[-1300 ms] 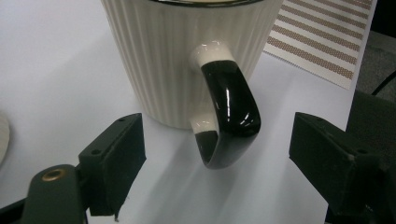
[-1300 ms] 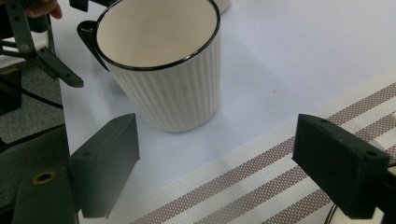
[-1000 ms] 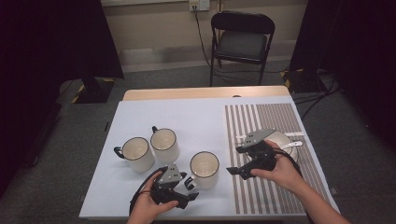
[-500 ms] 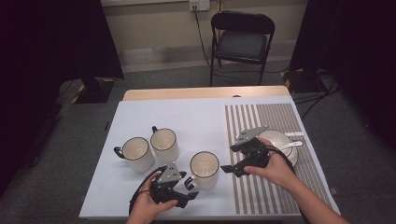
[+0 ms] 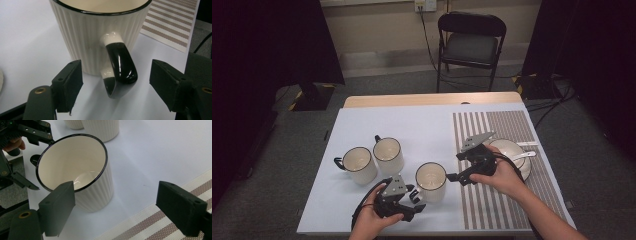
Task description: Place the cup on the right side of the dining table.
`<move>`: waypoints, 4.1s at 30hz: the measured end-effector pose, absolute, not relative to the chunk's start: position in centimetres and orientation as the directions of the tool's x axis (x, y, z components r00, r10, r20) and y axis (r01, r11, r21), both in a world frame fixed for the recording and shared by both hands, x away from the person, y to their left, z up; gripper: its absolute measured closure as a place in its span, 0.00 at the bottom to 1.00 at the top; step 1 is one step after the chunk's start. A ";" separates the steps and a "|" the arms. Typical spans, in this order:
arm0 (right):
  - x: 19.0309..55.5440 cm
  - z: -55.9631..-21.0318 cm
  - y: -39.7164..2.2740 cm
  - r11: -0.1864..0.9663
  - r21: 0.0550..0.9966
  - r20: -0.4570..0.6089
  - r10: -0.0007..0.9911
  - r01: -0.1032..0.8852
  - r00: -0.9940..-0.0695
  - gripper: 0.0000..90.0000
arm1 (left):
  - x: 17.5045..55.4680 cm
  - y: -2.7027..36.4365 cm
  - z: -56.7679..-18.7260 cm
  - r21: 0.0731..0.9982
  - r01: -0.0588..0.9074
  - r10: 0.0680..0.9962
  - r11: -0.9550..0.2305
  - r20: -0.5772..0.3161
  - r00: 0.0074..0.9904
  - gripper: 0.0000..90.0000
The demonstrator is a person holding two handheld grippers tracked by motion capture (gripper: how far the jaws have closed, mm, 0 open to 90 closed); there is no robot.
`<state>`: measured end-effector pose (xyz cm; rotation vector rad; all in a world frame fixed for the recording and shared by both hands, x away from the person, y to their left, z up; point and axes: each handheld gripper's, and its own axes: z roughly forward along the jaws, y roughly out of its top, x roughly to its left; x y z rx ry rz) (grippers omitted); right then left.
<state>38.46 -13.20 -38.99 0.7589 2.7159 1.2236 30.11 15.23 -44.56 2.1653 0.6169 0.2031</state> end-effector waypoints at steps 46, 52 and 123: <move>39.9 -38.8 -9.6 0.578 0.640 0.183 0.525 0.505 -0.832 0.51 | 29.9 15.9 -44.3 0.813 0.369 0.510 -0.449 -0.106 0.854 0.68; 40.2 -39.0 -9.4 0.574 0.626 0.197 0.539 0.528 -0.819 0.60 | 30.0 15.9 -44.4 0.815 0.367 0.516 -0.449 -0.099 0.851 0.72; 39.7 -38.1 -5.8 0.735 0.492 -0.001 0.536 0.466 -0.844 0.92 | 29.7 14.7 -42.8 0.797 0.381 0.559 -0.468 -0.067 0.827 0.86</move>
